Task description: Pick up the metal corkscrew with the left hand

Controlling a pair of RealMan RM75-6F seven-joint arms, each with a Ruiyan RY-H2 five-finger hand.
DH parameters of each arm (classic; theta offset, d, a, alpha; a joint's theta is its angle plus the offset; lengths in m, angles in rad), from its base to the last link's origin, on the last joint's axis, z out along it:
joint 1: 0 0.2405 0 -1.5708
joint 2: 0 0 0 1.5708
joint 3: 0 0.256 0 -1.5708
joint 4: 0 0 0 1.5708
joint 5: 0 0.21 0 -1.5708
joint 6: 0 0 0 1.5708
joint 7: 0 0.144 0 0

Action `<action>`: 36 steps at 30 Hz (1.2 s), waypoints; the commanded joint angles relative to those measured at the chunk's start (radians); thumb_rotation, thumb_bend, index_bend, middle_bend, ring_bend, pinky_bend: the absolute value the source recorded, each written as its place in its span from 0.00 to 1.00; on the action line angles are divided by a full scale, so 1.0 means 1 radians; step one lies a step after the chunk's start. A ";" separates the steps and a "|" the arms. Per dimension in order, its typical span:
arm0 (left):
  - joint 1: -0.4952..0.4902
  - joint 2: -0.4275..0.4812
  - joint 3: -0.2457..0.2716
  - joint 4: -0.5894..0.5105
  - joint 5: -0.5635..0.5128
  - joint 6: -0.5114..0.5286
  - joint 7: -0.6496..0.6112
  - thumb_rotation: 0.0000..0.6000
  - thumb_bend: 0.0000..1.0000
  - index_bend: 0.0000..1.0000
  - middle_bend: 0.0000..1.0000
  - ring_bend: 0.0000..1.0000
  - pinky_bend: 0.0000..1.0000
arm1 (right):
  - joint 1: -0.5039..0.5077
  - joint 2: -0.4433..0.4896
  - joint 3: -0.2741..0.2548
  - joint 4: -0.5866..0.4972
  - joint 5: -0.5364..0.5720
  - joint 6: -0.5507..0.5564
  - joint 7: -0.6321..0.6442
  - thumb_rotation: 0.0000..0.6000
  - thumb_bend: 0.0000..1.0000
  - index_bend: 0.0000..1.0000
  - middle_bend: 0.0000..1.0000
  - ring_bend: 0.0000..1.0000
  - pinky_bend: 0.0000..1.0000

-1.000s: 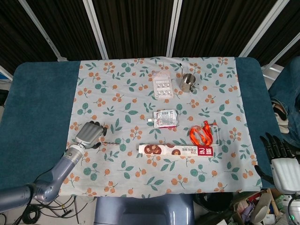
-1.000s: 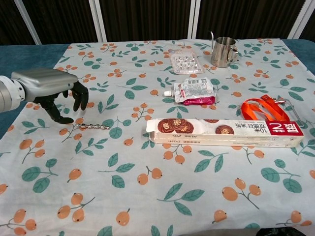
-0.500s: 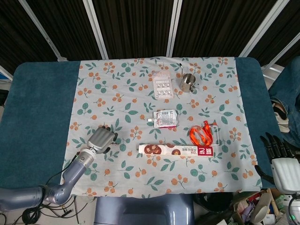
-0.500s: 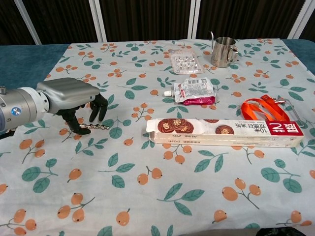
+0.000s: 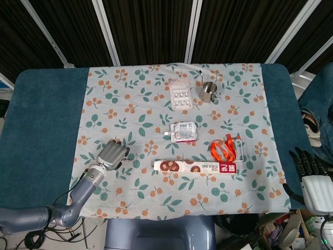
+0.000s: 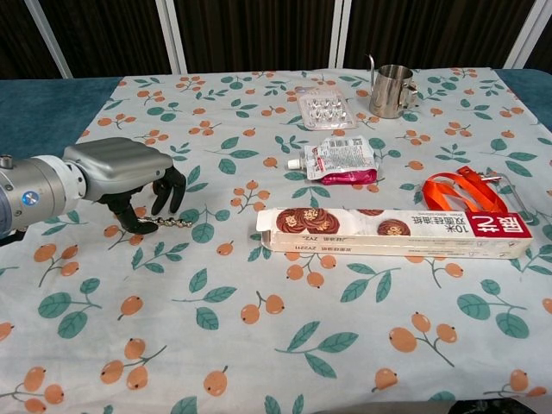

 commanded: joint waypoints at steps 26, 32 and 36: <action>0.000 -0.024 0.020 0.055 0.036 -0.001 -0.021 1.00 0.37 0.53 0.57 0.37 0.43 | 0.001 0.000 0.001 -0.002 0.005 -0.004 0.000 1.00 0.15 0.01 0.01 0.04 0.14; 0.005 -0.035 0.015 0.070 0.068 0.016 -0.042 1.00 0.43 0.57 0.61 0.40 0.45 | 0.002 0.000 0.003 -0.002 0.009 -0.005 0.004 1.00 0.15 0.01 0.01 0.04 0.14; 0.011 -0.040 0.013 0.084 0.066 0.022 -0.043 1.00 0.44 0.57 0.61 0.40 0.45 | 0.002 0.000 0.003 -0.002 0.008 -0.006 0.005 1.00 0.15 0.01 0.01 0.04 0.14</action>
